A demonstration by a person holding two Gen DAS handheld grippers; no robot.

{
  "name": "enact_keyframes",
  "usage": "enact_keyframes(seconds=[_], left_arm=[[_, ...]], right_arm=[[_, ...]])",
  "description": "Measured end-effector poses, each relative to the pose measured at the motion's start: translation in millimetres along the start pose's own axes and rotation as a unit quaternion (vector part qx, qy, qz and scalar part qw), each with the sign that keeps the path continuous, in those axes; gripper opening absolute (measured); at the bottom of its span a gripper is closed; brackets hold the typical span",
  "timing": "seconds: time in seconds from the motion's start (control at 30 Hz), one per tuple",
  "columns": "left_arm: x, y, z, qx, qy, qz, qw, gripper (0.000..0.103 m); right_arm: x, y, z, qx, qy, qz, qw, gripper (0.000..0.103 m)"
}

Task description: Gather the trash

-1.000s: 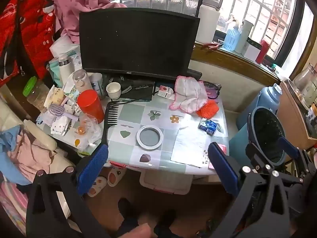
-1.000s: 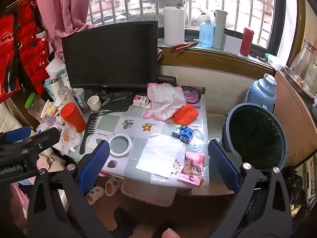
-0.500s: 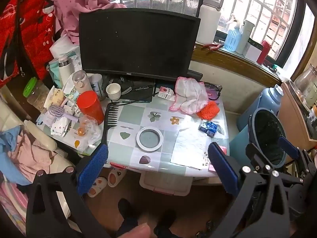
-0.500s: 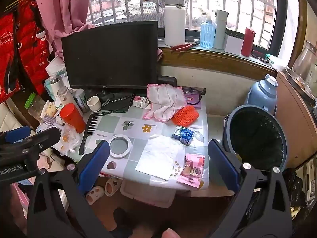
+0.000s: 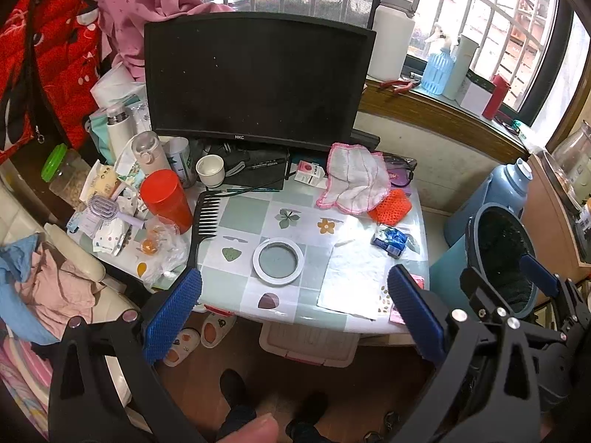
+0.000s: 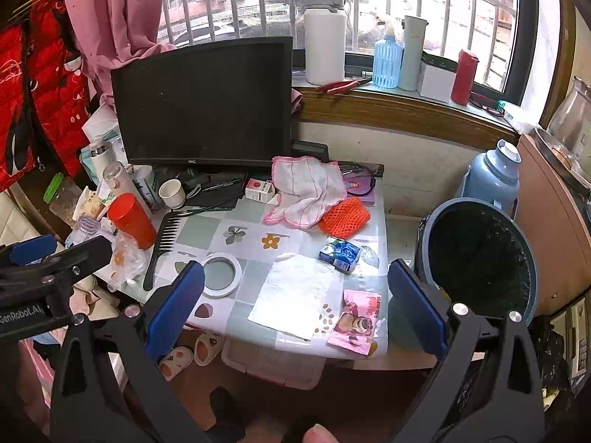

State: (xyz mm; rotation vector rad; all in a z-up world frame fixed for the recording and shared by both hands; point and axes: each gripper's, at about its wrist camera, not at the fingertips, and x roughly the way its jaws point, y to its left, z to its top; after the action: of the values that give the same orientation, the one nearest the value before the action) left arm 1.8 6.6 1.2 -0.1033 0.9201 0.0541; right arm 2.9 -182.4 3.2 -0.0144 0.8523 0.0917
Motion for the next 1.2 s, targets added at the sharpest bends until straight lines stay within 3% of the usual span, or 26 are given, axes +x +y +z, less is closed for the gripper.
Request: enact_keyframes(seconds=[1.2], left_arm=[[12.2,-3.4,10.2,0.003,0.005,0.006,1.0000,0.098]], right_arm=[[22.1,-0.9,13.1,0.004,0.010,0.006,1.000,0.098]])
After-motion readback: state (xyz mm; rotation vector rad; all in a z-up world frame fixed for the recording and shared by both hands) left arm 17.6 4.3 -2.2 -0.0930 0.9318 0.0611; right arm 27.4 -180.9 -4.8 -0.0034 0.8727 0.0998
